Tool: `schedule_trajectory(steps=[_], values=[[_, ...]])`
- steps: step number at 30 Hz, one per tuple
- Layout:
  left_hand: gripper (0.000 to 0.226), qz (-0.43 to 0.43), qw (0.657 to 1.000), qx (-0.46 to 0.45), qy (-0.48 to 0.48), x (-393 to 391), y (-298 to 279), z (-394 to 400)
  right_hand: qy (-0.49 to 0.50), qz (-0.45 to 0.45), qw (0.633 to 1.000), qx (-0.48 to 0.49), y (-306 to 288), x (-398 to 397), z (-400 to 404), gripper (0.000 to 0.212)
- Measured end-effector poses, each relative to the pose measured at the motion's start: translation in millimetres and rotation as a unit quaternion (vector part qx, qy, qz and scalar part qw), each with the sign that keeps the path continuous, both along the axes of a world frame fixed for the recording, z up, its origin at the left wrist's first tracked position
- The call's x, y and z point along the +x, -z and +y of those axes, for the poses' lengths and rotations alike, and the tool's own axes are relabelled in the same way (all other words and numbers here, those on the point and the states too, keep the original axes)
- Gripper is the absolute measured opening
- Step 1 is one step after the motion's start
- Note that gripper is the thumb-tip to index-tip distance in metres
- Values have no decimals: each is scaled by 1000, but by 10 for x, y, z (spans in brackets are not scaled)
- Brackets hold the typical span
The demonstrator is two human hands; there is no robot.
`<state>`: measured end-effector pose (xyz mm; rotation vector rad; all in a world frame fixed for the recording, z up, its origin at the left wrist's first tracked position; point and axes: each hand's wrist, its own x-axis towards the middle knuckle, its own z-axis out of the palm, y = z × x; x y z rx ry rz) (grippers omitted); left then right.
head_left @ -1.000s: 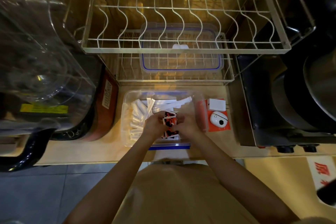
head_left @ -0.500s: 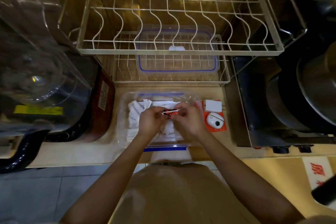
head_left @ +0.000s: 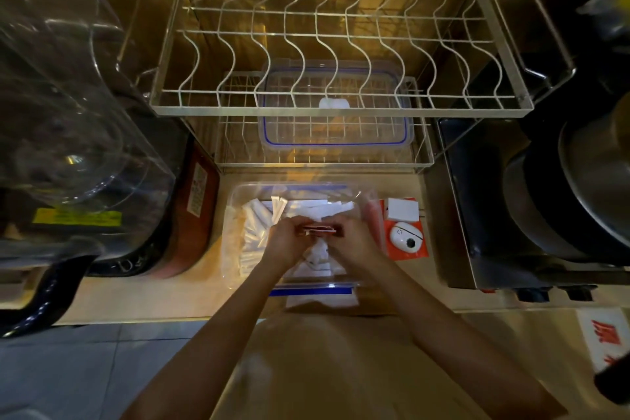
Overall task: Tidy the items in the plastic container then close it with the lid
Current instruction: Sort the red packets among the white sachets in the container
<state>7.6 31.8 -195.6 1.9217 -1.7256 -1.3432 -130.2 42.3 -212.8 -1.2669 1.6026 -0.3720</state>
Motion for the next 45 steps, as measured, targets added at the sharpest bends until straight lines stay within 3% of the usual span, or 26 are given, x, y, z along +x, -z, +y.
schedule_trajectory(steps=[7, 13, 22, 26, 30, 36, 40, 45], values=[[23, -15, 1000, -18, -17, -8, 11, 4, 17, -4, 1000, -23, -51, 28, -4, 29], [24, -7, 999, -32, 18, -65, 37, 57, 15, 45, 998, -34, -15, 95, 12, 24], [24, -22, 999, -49, 7, -61, 41, 50, 24, 25, 999, -36, -66, 36, 18, 23], [25, -14, 999, -37, 6, -48, 35, -14, 14, 27, 999, -19, -148, -32, -27, 21], [26, 25, 1000, 17, 8, -97, -24, -92, -14, 91, 995, -39, -304, -174, -109, 20], [26, 48, 989, 113, 86, -253, 13, -75, 63, 158, 980, -104, -469, -418, -47, 20], [23, 37, 983, 114, 138, -387, 56, -14, 97, 202, 967, -122, -403, -493, 66, 22], [21, -5, 981, 103, 165, -478, 139, 33, 124, 169, 969, -128, -263, -515, 190, 25]])
